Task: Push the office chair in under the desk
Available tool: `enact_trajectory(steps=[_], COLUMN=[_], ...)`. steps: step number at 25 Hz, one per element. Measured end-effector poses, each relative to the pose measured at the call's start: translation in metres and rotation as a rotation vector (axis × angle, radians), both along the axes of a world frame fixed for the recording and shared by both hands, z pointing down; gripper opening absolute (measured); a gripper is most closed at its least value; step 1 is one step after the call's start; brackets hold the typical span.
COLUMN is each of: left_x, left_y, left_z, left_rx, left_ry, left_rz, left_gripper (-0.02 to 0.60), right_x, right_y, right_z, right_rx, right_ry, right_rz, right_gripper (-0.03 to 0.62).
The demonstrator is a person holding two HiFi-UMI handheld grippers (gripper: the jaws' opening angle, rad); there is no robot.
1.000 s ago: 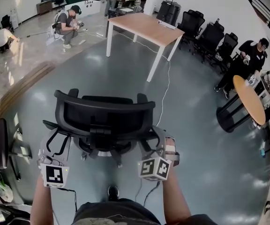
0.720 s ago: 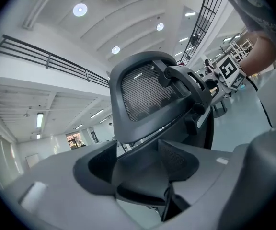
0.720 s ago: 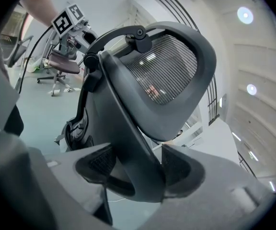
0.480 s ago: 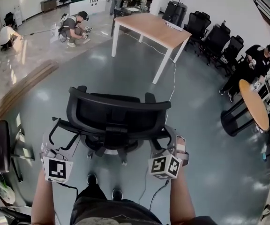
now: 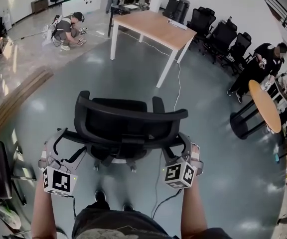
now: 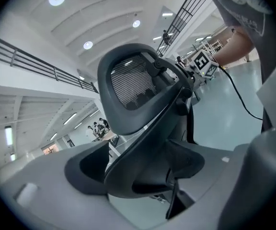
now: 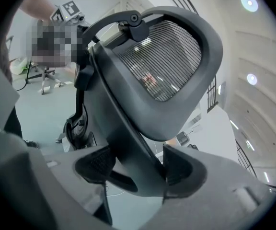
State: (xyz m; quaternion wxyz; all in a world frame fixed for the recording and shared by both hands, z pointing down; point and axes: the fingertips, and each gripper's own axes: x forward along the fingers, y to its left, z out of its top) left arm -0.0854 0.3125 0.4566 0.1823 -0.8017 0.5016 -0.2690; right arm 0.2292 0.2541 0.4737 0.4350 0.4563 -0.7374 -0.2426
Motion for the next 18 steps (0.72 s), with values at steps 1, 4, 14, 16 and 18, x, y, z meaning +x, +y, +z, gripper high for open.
enact_trajectory(steps=[1,4,14,16,18], left_x=[-0.001,0.002,-0.005,-0.011,-0.017], left_y=[-0.007,-0.03,-0.09,-0.103,-0.115], left_z=[0.003,0.006,0.0,0.001,0.002], left_rx=[0.007,0.014,0.003,-0.005,-0.013], left_ry=[-0.012,-0.016,0.022,0.021,0.015], left_rz=[0.0,0.014,0.117,0.13,0.134], left_gripper=[0.397,0.394,0.359,0.359,0.36], right_x=[-0.002,-0.006,-0.012,-0.018,-0.025], right_y=[-0.004,-0.017,-0.059,-0.066,-0.075], right_z=[-0.001,-0.002,-0.004,-0.004,-0.003], right_rx=[-0.001,0.002,0.031,0.04,0.04], right_ry=[-0.001,-0.006,-0.02,-0.024,-0.027], right_rz=[0.003,0.01,0.046,0.057,0.069], right_gripper=[0.288,0.288,0.288,0.288,0.288])
